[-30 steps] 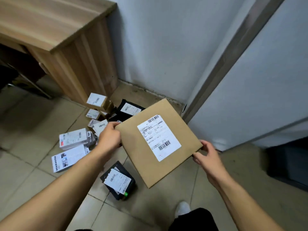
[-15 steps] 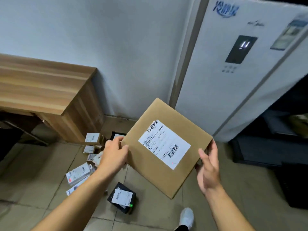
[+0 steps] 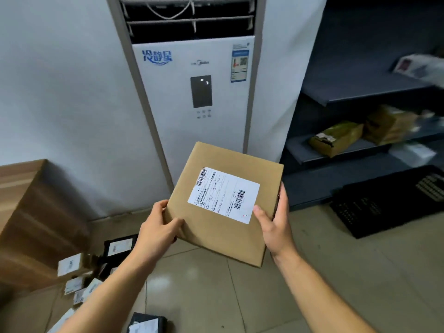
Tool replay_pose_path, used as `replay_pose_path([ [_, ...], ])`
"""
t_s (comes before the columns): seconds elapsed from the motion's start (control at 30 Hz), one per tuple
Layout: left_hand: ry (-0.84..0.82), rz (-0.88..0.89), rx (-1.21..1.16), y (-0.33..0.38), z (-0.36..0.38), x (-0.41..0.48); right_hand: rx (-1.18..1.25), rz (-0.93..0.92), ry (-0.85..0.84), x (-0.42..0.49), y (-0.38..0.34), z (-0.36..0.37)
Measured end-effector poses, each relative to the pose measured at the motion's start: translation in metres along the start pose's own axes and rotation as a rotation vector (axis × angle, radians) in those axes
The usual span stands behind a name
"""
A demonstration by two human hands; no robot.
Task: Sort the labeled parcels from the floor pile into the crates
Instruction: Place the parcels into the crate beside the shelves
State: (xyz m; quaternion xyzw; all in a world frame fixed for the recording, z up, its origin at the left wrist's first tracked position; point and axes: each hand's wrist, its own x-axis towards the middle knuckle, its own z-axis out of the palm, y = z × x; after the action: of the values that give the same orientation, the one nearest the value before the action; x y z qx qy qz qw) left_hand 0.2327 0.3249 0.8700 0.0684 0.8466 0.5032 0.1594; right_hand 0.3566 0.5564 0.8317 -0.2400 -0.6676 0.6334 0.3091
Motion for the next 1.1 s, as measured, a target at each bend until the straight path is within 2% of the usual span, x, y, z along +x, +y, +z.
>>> replay_pose_path([
  [0.2, -0.083, 0.158, 0.164, 0.051, 0.110, -0.003, -0.233, 0.051, 0.165, 0.027, 0.023, -0.107],
  [0.4, -0.095, 0.351, 0.322, 0.089, 0.199, -0.001, -0.180, 0.155, 0.153, 0.036, 0.031, -0.208],
  [0.53, -0.172, 0.434, 0.406, 0.107, 0.250, 0.003, -0.153, 0.195, 0.310, 0.033, 0.036, -0.250],
  [0.73, -0.312, 0.507, 0.407, 0.131, 0.320, 0.022, -0.199, 0.236, 0.523, 0.045, 0.056, -0.300],
  [0.9, -0.421, 0.479, 0.362, 0.143, 0.371, 0.057, -0.303, 0.312, 0.447, 0.078, 0.069, -0.330],
  [1.1, -0.541, 0.509, 0.310, 0.178, 0.447, 0.134, -0.483, 0.298, 0.406, 0.152, 0.061, -0.349],
])
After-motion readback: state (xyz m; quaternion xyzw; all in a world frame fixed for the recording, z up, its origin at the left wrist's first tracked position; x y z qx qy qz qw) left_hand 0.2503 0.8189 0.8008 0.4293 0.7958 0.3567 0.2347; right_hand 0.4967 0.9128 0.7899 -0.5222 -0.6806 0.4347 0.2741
